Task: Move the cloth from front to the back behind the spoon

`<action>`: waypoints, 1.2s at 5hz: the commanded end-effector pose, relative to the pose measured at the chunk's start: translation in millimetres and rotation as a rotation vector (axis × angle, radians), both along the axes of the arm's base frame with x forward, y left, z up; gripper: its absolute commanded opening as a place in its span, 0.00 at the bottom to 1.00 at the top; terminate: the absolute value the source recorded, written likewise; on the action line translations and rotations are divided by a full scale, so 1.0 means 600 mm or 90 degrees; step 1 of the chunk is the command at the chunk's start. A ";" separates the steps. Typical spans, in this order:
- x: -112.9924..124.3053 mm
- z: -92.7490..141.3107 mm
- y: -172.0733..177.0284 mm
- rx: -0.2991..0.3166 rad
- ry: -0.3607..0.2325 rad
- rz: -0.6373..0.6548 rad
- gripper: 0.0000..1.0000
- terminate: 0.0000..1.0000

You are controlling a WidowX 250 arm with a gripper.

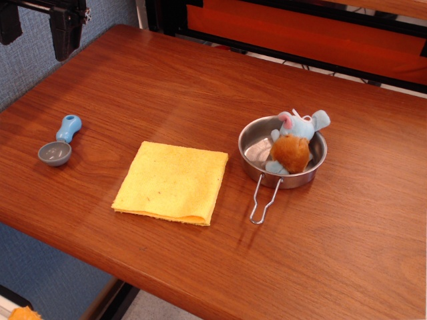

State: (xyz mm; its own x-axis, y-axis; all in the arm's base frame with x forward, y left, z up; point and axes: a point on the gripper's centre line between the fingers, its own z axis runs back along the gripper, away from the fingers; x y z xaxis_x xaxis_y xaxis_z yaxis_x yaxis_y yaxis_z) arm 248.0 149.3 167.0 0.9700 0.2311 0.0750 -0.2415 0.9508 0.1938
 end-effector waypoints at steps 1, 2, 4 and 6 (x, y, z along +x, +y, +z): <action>0.000 0.000 0.000 0.000 0.000 0.000 1.00 0.00; 0.007 -0.024 -0.028 -0.017 -0.011 0.014 1.00 0.00; 0.045 -0.101 -0.098 -0.047 -0.052 0.026 1.00 0.00; 0.086 -0.177 -0.150 -0.050 -0.083 0.052 1.00 0.00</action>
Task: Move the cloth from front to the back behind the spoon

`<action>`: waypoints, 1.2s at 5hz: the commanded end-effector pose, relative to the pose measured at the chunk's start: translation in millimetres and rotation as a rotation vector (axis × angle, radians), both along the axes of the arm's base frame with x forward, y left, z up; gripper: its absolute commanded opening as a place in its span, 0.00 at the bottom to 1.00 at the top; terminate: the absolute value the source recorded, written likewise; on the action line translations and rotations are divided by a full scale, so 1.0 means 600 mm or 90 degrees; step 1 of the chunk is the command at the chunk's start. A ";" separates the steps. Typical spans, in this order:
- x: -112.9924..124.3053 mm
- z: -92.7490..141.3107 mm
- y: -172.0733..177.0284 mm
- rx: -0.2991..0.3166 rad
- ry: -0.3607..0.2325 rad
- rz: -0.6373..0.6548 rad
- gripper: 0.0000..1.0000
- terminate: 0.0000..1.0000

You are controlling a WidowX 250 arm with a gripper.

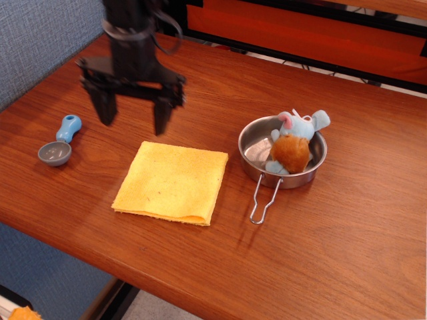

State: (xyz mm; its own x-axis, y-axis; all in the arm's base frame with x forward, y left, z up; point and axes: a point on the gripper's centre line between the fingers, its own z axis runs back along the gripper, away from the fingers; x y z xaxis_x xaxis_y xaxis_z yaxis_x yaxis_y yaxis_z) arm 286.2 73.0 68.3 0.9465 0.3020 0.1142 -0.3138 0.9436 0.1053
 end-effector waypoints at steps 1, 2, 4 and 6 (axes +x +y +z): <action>0.022 -0.039 -0.037 -0.022 -0.065 0.031 1.00 0.00; 0.020 -0.057 -0.056 -0.043 -0.073 0.032 1.00 0.00; 0.011 -0.080 -0.049 -0.059 -0.056 0.040 1.00 0.00; 0.017 -0.080 0.000 -0.038 -0.030 0.039 1.00 0.00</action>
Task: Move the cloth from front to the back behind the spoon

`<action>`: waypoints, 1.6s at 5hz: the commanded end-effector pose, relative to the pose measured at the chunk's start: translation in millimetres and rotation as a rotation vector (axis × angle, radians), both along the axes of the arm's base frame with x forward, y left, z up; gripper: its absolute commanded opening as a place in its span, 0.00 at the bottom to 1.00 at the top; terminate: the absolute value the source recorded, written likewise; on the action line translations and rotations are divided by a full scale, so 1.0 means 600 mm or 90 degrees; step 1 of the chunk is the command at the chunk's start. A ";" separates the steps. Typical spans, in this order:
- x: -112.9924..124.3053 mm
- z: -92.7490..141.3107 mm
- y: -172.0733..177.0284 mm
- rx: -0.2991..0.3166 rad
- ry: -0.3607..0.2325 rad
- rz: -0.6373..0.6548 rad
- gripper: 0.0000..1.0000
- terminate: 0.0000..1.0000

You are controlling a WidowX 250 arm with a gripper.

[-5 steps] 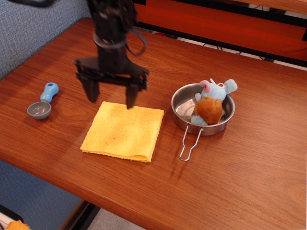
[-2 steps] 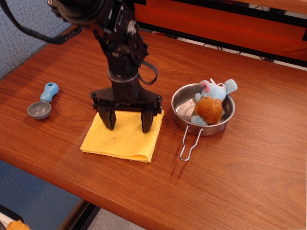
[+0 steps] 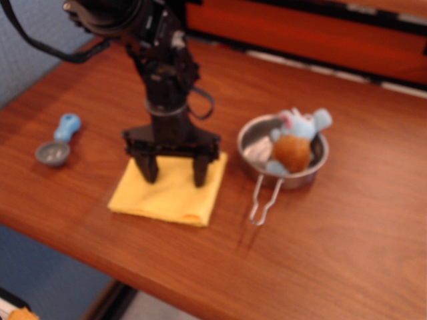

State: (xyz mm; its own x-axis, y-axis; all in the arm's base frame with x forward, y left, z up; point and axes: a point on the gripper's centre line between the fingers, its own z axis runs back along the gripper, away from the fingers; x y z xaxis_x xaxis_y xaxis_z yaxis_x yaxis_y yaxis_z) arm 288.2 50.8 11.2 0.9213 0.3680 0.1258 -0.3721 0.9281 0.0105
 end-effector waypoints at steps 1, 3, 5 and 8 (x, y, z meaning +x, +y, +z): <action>0.026 0.018 0.067 0.022 -0.001 -0.005 1.00 0.00; 0.077 0.003 0.098 0.025 -0.013 -0.044 1.00 0.00; 0.120 -0.009 0.113 0.035 -0.011 -0.071 1.00 0.00; 0.161 0.000 0.155 0.050 0.006 -0.128 1.00 0.00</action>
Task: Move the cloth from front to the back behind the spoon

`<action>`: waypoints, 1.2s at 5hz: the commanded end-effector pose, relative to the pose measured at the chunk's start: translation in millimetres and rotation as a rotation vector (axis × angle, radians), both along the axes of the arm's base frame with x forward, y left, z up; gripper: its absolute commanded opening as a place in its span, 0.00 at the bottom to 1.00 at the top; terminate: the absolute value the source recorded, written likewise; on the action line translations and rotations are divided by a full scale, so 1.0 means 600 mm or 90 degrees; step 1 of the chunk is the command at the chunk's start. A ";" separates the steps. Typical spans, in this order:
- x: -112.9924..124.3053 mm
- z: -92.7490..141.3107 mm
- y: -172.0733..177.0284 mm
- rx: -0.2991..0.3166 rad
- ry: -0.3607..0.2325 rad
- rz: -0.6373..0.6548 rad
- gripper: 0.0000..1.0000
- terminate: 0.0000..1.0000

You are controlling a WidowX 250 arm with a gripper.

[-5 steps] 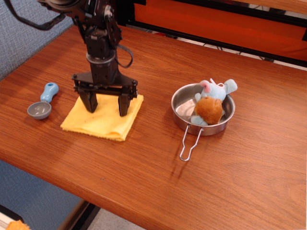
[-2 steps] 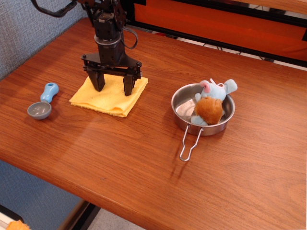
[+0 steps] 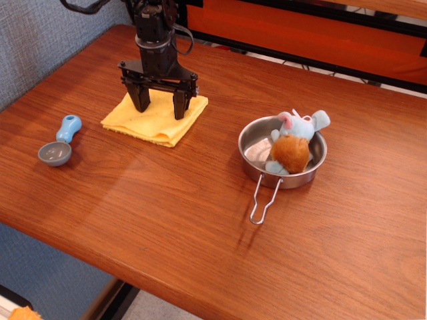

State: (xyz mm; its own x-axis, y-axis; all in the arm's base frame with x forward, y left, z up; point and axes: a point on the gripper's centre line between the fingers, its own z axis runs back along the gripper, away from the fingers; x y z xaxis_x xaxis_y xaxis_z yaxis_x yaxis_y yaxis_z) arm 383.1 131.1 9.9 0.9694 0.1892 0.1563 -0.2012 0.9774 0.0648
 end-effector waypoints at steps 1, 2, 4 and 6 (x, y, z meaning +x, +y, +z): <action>0.007 0.019 0.024 0.021 0.021 -0.022 1.00 0.00; 0.013 0.048 0.037 0.037 0.013 -0.017 1.00 0.00; 0.015 0.110 0.059 0.055 -0.030 0.016 1.00 0.00; 0.022 0.172 0.056 0.065 -0.070 0.014 1.00 0.00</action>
